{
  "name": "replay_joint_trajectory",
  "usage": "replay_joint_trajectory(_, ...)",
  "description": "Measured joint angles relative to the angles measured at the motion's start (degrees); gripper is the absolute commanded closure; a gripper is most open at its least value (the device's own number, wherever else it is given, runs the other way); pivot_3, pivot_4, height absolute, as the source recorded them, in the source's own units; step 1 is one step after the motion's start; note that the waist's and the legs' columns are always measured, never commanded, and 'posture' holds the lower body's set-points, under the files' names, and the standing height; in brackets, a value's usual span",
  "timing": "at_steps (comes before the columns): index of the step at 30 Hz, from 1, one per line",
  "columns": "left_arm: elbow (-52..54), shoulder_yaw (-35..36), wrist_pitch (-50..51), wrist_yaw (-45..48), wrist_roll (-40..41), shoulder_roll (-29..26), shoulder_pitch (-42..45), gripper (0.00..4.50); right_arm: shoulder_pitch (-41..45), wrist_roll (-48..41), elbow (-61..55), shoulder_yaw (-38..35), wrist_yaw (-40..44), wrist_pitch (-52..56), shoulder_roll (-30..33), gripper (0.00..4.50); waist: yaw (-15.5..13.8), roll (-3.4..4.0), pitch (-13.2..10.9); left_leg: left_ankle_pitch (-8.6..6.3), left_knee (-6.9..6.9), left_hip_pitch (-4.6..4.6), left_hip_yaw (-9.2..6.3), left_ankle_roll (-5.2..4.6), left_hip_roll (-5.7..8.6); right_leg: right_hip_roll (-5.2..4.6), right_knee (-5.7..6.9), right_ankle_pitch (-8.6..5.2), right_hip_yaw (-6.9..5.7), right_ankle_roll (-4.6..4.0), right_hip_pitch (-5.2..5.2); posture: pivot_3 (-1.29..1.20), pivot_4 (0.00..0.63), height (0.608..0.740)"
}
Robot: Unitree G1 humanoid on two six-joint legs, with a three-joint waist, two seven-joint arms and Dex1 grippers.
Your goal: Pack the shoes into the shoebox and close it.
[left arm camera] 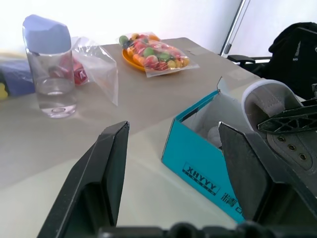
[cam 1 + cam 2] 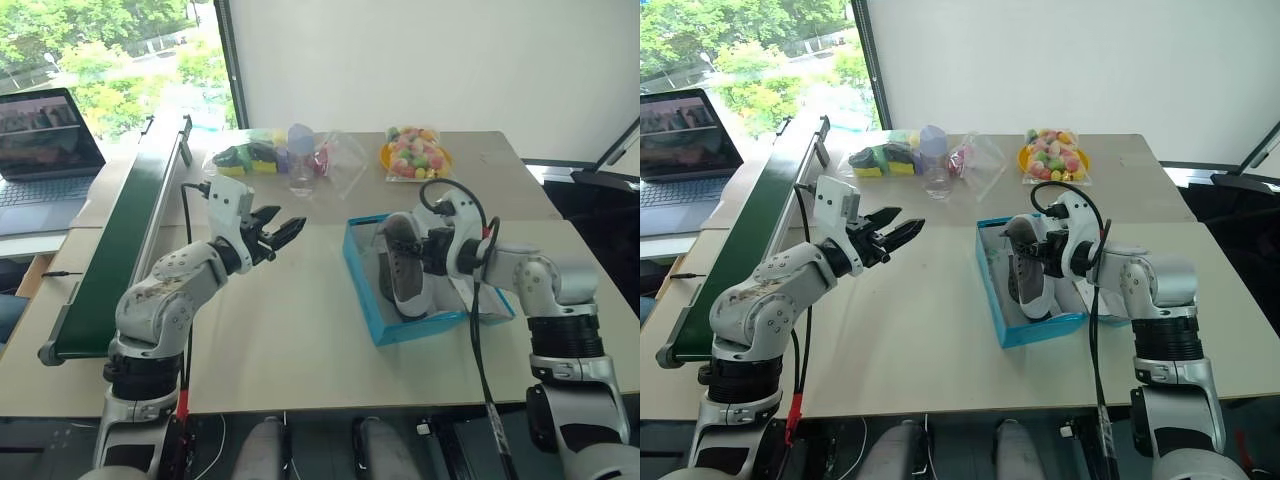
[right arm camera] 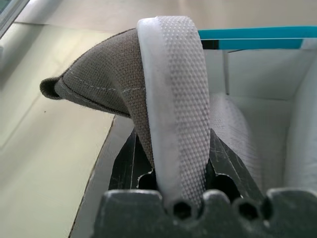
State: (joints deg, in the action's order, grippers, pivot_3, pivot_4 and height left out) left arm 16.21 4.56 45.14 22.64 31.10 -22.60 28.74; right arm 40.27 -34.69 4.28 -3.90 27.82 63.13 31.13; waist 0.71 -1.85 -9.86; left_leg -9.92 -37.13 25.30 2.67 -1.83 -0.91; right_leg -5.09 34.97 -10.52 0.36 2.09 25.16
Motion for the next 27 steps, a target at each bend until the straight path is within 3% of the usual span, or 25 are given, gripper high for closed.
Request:
replay_joint_trajectory(9,-0.05,0.08,-0.69,-0.71,-1.20,1.16,-0.81,1.44,6.08,-2.57,-4.91,-1.42,-0.51,6.78,-1.59,3.96,-0.02,0.00,0.00,0.00,0.02,0.02,0.05,0.00,0.01,-0.02,-0.03,0.06,0.08,-0.03,0.02,0.00,0.150,0.740)
replay_joint_trajectory(18,0.09,0.22,-0.69,-0.83,-1.74,0.79,-0.99,1.44,0.55,-0.40,-3.58,0.73,-0.25,6.80,-3.45,3.96,-0.05,0.00,0.00,0.00,-0.02,0.01,0.21,-0.01,0.03,-0.05,0.00,0.09,0.13,0.02,0.03,0.00,0.150,0.740)
replay_joint_trajectory(27,0.59,0.55,-0.68,-1.08,-1.74,0.65,-1.93,1.44,0.92,1.43,-1.37,1.39,2.00,4.31,-2.35,3.96,0.04,0.00,0.00,0.00,-0.02,-0.02,0.25,-0.01,0.01,-0.01,0.01,0.10,0.14,0.02,0.02,0.00,0.150,0.740)
